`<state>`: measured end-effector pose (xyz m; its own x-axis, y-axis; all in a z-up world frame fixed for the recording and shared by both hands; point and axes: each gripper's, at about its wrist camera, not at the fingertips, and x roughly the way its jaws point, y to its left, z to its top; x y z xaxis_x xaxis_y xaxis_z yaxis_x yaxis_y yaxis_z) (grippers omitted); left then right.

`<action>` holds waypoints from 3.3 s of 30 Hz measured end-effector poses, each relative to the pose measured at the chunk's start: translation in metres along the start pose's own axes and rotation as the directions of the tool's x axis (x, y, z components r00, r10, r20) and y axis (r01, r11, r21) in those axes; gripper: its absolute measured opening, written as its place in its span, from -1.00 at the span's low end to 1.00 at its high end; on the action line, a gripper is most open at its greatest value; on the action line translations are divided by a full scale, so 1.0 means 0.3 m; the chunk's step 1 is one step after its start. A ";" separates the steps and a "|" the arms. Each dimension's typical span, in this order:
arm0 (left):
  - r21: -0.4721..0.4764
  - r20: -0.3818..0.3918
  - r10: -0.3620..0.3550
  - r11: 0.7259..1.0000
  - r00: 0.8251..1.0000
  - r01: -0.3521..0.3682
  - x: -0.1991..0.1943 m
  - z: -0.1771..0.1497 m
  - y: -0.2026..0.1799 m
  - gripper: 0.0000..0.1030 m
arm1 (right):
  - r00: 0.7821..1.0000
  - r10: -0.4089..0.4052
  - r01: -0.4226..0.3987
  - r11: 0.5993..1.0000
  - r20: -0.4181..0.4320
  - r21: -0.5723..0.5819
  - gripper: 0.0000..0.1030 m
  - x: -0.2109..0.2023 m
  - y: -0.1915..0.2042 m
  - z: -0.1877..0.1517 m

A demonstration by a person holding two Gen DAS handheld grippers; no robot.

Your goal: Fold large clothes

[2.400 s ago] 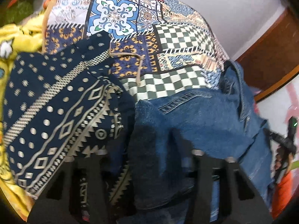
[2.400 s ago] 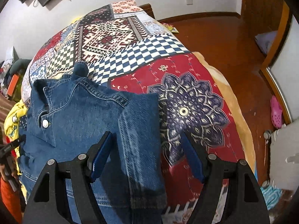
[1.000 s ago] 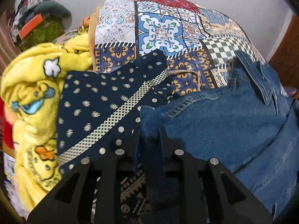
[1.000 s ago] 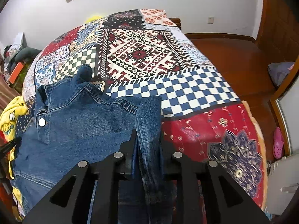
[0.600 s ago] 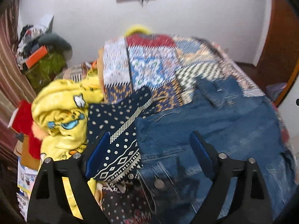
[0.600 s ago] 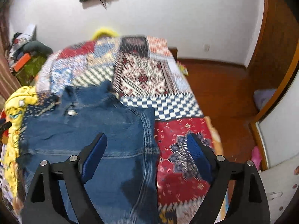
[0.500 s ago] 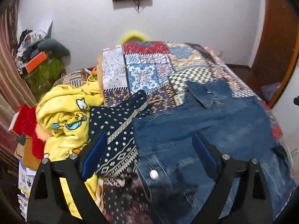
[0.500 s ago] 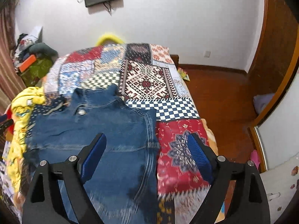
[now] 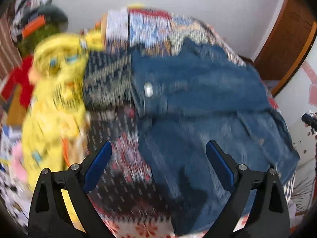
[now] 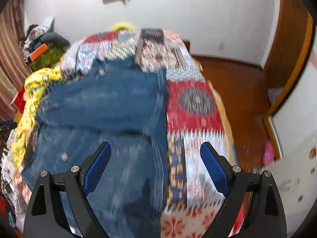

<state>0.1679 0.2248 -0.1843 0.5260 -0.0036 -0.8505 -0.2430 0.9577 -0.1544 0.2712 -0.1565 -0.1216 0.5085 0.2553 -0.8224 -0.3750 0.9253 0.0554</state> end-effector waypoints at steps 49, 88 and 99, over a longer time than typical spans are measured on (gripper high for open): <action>-0.219 0.228 -0.259 0.926 0.939 0.309 0.098 0.600 0.093 -0.71 | 0.965 0.222 -0.233 0.970 0.138 0.070 -0.73 0.134 0.069 0.496; 0.195 0.054 -0.041 0.980 0.998 0.030 0.246 0.388 -0.252 0.38 | 0.993 0.106 -0.095 0.979 0.054 -0.178 0.30 0.256 0.216 0.312; 0.142 0.052 0.017 0.990 0.999 -0.024 0.478 0.398 -0.336 0.38 | 0.994 0.100 -0.105 0.977 -0.034 -0.185 0.30 0.485 0.328 0.252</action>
<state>0.3650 0.1621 -0.2309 0.5634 0.0276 -0.8257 -0.1373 0.9887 -0.0606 0.3669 -0.0069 -0.1929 0.4415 0.3366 -0.8318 -0.5632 0.8256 0.0352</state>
